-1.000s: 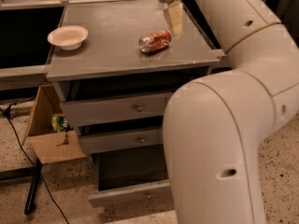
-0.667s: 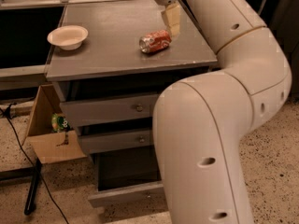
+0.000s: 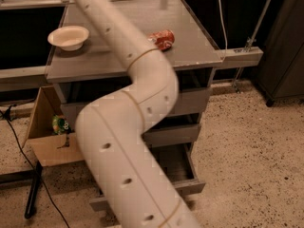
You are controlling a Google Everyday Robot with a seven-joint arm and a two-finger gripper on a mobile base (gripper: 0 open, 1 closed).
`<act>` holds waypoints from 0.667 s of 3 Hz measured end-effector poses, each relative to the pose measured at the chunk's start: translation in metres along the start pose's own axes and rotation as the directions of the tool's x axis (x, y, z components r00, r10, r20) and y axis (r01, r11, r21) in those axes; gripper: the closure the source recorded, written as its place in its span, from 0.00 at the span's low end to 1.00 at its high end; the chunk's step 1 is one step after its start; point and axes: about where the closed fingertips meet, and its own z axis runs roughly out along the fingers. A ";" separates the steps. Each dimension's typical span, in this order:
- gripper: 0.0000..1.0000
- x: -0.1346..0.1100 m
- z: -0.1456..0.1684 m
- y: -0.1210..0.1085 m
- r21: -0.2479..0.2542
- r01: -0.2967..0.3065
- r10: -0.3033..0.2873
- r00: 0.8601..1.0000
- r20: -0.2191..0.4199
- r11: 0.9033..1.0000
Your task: Place coke can into bottom drawer
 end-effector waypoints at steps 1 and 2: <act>0.00 -0.057 0.027 -0.007 0.007 0.000 -0.001 1.000 0.019 1.000; 0.00 -0.056 0.019 -0.007 0.007 0.000 -0.001 1.000 0.019 1.000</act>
Offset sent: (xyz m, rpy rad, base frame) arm 0.2929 0.5032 -0.3180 -0.0739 0.2799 0.0801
